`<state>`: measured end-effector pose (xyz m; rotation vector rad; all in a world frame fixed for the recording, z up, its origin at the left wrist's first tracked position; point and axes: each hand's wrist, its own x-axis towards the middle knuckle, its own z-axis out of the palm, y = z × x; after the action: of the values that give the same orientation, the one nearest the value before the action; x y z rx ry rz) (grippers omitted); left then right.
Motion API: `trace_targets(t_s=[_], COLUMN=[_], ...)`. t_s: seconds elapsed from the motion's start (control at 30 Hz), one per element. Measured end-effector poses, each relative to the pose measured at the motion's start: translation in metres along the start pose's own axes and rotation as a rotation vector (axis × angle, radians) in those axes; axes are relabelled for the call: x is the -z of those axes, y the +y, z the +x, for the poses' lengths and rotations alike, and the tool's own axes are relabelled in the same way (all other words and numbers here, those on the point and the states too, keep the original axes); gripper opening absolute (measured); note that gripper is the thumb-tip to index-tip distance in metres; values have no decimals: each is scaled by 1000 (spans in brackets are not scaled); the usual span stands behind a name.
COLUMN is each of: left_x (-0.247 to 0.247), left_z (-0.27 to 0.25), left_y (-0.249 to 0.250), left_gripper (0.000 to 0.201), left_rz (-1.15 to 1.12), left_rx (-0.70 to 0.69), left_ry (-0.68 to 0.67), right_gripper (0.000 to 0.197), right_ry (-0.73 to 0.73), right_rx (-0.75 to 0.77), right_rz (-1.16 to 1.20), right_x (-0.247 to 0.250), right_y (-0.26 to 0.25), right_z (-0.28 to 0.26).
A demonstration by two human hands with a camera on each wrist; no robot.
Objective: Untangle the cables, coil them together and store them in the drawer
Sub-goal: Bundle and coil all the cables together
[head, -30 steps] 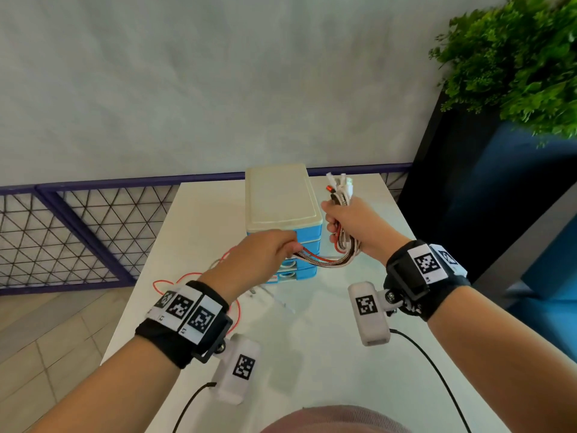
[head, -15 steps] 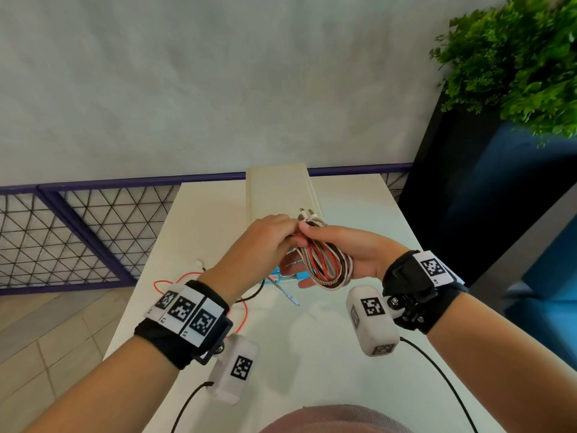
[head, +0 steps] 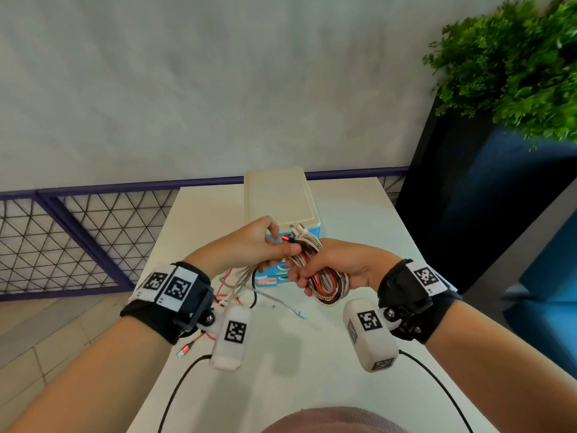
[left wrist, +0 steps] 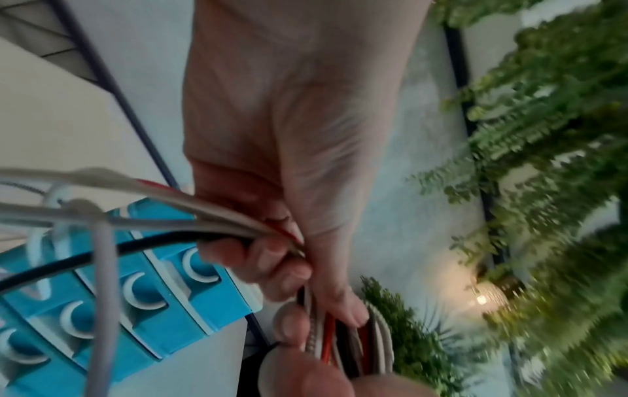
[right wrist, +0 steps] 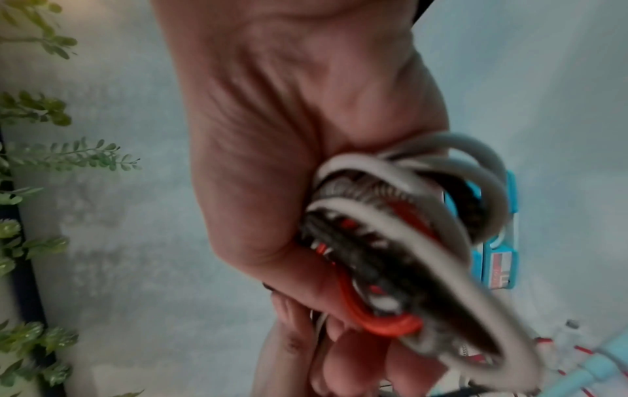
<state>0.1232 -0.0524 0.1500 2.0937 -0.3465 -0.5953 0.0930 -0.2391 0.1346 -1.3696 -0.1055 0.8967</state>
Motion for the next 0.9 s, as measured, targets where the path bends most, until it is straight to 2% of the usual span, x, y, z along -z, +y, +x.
trace_targets(t_s=[0.17,0.37,0.5,0.6,0.67,0.73,0.8,0.9], left_x=[1,4,4,1,-1,-2,-3,1], left_z=[-4,-8,-14,-15,-14,-12,-9,-3], left_y=[-2,-8,-14,-24,-28,-34,-51,-91], left_gripper=[37,48,33,25,25,22,17,12], left_rz=[-262,-449,-552,-391,-199,84,371,420], left_rx=[91,188,217,192,189,129,76,40], left_ry=[-120,-329,-476,-551,-537,-507,-410,-156], right_gripper=[31,30,28,25,23,23,24,29], right_ry=[78,216,254,361,417,445,441,420], right_rx=[-18,-5,-6,10,-5,-39,-54,-32], right_rz=[33,-4,-39,-4,52,128,266,413], right_x=[5,14,15,23,27,31,37,46], right_y=[-4,-8,-7,-6,-5,-5,-7,-10], right_z=[-2,-3,-1,-2,-4,-7,-12,-20])
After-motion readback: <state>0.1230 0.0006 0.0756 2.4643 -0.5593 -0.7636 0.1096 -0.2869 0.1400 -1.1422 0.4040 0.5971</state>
